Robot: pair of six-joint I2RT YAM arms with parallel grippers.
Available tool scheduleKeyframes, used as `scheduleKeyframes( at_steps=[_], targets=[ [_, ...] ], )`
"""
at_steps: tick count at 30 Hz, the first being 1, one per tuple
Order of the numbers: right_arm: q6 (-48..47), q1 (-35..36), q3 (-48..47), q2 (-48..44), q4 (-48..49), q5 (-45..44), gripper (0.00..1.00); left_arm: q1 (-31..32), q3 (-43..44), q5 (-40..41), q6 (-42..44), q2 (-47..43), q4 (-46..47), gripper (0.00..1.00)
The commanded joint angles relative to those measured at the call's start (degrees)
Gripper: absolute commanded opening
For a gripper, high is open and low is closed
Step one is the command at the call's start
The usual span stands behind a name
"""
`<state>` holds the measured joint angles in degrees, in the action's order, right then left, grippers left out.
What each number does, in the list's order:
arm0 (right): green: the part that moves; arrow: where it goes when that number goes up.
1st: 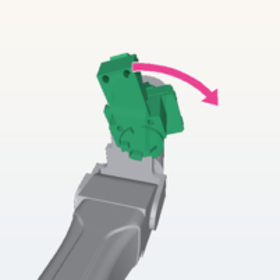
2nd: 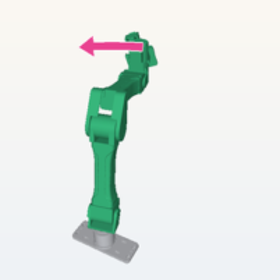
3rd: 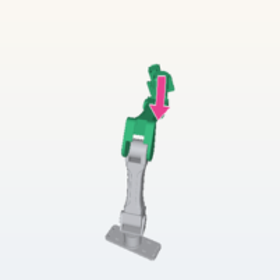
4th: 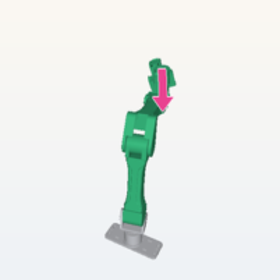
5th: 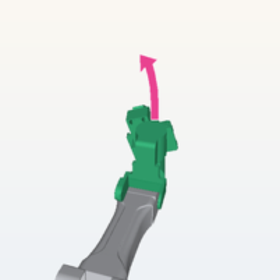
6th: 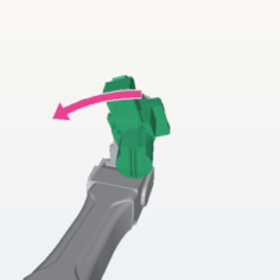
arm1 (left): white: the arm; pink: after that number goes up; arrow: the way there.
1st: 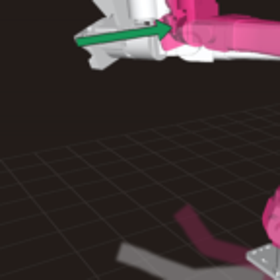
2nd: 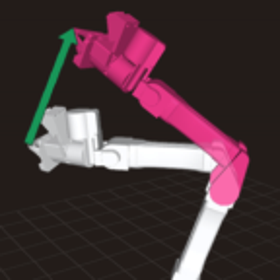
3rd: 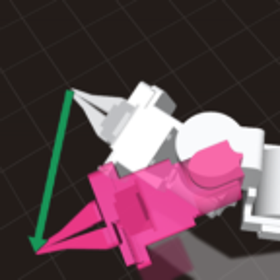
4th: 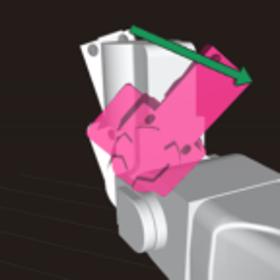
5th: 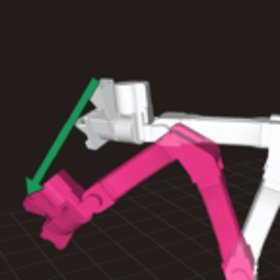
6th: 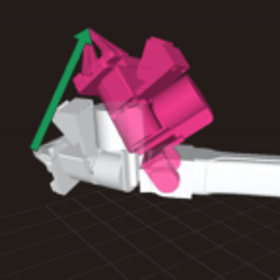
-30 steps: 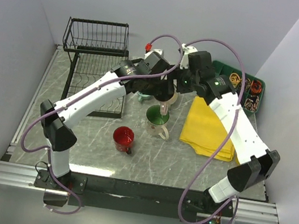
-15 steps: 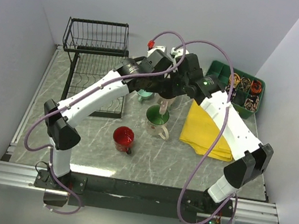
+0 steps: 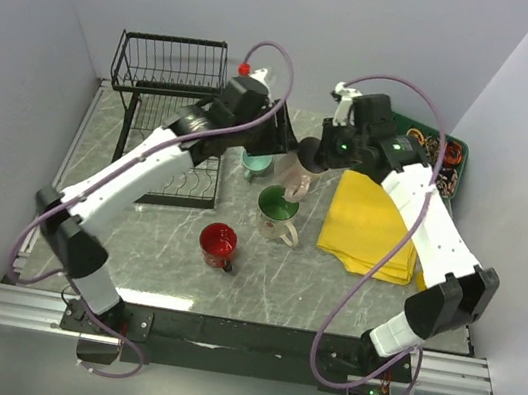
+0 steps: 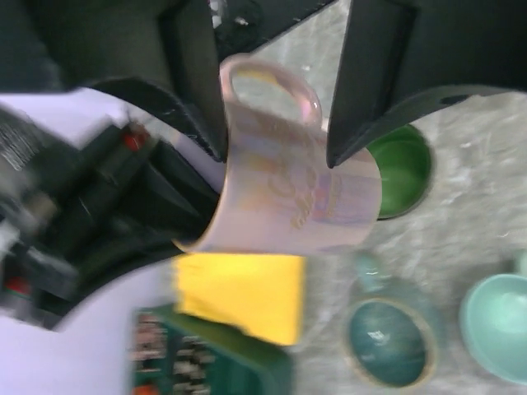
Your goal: Load the cups into the dish rack
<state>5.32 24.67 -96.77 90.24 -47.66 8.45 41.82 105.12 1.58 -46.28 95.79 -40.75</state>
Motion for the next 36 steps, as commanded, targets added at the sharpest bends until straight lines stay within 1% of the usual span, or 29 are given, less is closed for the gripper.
scheduleKeyframes(
  at_steps=[1,3,5,7,8,9,10,11,12,13,14,15,16,17,18,19,20,21,22,23,24,26,30,33,36],
  targets=[
    [2.2,-4.3,1.0,-8.1,7.8,12.4,0.0,-2.2,-4.1,-10.6,-2.2,-7.8,9.4,0.68],
    [2.8,-5.5,2.0,-9.5,8.8,14.0,0.0,-2.9,-5.4,-12.0,-2.6,-9.5,10.4,0.78],
    [4.1,-8.0,2.7,-10.6,10.9,17.3,0.0,-3.5,-7.0,-15.0,-3.5,-11.6,12.9,0.8],
    [6.2,-10.8,4.9,-13.2,14.5,19.9,0.0,-4.6,-11.9,-17.7,-5.2,-13.8,16.6,0.8],
    [6.7,-11.6,5.4,-14.8,18.8,23.2,0.0,-5.2,-14.1,-22.2,-7.0,-16.3,19.0,0.82],
    [7.2,-12.3,5.5,-15.4,20.8,24.2,0.0,-6.5,-19.3,-24.8,-8.3,-17.7,25.7,0.83],
    [6.6,-12.9,4.5,-15.7,22.0,24.8,0.0,-7.4,-22.0,-28.1,-9.7,-19.0,29.5,0.84],
    [6.1,-13.1,2.9,-15.4,22.8,26.3,0.0,-8.2,-24.8,-31.3,-13.1,-21.7,33.8,0.87],
    [5.5,-13.5,-0.6,-15.1,23.0,26.7,0.0,-9.6,-29.7,-36.9,-15.0,-23.1,43.8,0.88],
    [5.0,-13.9,-2.3,-14.7,23.1,27.3,0.0,-10.1,-31.7,-38.4,-17.8,-24.1,47.0,0.91],
    [5.0,-14.8,-3.8,-14.1,23.9,28.1,0.0,-10.6,-34.3,-39.4,-18.3,-26.2,50.4,0.97],
    [5.0,-15.3,-6.1,-13.9,24.5,30.5,0.0,-10.6,-35.1,-40.3,-18.4,-27.1,52.6,0.99],
    [5.5,-15.8,-6.6,-13.9,25.6,31.2,0.0,-10.6,-35.4,-40.5,-17.7,-27.8,54.5,0.97],
    [6.1,-16.3,-6.7,-14.7,28.6,31.7,0.0,-10.6,-36.2,-41.0,-17.7,-28.8,55.6,0.96],
    [6.4,-16.4,-5.7,-15.3,30.3,34.4,0.0,-10.6,-36.7,-41.6,-18.2,-29.1,57.1,0.96],
    [7.8,-16.5,-4.7,-15.9,32.5,35.4,0.0,-10.6,-37.4,-43.4,-21.3,-29.0,62.5,0.96],
    [9.3,-16.5,-3.2,-17.9,38.5,36.2,0.0,-10.6,-39.1,-44.2,-23.7,-28.3,65.9,0.96],
    [11.0,-16.4,0.7,-18.9,42.2,37.2,0.0,-10.4,-40.0,-44.9,-26.3,-27.7,70.4,0.96],
    [15.5,-16.3,2.7,-19.9,46.3,39.7,0.0,-10.3,-40.7,-46.0,-31.1,-26.9,74.1,0.96],
    [18.1,-16.4,4.6,-21.4,53.6,40.1,0.0,-10.0,-41.2,-46.1,-32.9,-25.3,80.2,0.96],
    [22.8,-16.2,7.1,-21.9,56.6,40.3,0.0,-9.4,-40.9,-46.3,-34.0,-24.4,81.9,0.96],
    [26.3,-15.8,8.3,-22.1,62.4,40.9,0.0,-8.3,-38.7,-46.3,-34.8,-22.2,83.7,0.96],
    [34.6,-15.3,8.8,-20.9,68.4,40.7,0.0,-4.6,-34.3,-45.4,-33.2,-19.0,82.0,0.96],
    [36.6,-13.9,10.0,-20.5,70.7,40.3,0.0,-3.8,-33.1,-42.4,-32.1,-18.1,82.4,0.97],
    [37.1,-13.0,12.0,-20.9,72.1,39.9,0.0,-3.7,-33.4,-39.3,-32.4,-18.3,85.6,0.97]
  ],
)
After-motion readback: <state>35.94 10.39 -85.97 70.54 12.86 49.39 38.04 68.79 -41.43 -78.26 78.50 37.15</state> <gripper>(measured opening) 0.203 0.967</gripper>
